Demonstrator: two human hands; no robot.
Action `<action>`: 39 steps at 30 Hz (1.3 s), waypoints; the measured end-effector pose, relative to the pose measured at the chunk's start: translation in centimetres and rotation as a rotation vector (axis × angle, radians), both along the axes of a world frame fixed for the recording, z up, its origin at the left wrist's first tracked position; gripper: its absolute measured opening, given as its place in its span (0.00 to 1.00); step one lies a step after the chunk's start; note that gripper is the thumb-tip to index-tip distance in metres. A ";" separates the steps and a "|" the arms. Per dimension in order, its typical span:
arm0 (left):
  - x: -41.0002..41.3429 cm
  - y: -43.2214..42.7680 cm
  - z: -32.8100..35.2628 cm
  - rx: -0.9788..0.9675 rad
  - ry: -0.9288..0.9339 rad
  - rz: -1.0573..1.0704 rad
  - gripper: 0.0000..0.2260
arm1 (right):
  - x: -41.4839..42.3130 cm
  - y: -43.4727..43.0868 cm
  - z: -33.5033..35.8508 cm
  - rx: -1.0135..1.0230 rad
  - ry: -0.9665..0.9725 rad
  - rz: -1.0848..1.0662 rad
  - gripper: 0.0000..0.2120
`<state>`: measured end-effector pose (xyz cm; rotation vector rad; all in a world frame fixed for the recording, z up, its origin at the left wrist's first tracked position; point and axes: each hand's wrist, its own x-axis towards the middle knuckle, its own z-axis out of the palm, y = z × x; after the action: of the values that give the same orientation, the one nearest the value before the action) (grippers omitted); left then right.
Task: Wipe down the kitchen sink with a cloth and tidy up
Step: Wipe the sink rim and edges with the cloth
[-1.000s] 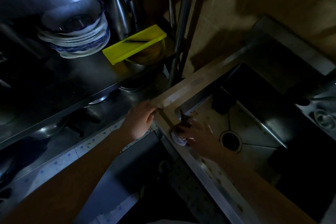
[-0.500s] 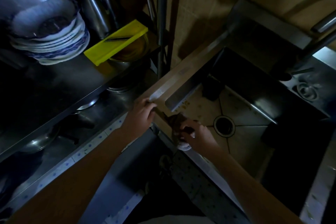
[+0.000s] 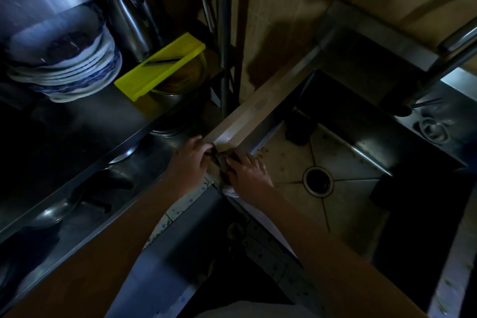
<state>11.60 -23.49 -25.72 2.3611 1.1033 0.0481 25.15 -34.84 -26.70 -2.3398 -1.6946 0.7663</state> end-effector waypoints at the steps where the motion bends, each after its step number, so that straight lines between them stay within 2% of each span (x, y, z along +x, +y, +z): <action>1: -0.1 -0.1 0.1 0.009 -0.009 -0.001 0.15 | -0.2 -0.4 -0.4 -0.022 0.017 0.007 0.22; 5: -0.2 -0.9 0.4 0.015 -0.035 -0.082 0.14 | -0.4 -2.9 -0.9 -0.016 -0.084 -0.064 0.22; 15: -0.1 -3.4 0.2 -0.022 0.029 -0.232 0.16 | 0.0 -13.0 -1.3 -0.095 -0.041 -0.360 0.20; 28: 0.6 -5.7 -0.2 0.013 0.093 -0.350 0.16 | -2.7 -10.8 -0.5 0.002 -0.111 -0.443 0.18; 39: 2.2 -8.7 -1.0 0.059 0.114 -0.405 0.17 | -1.1 -24.8 -0.4 -0.040 -0.178 -0.683 0.19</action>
<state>13.83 -32.19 -26.76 2.6219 0.6601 -0.2037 24.08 -59.68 -27.05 -2.8059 -0.8048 0.4667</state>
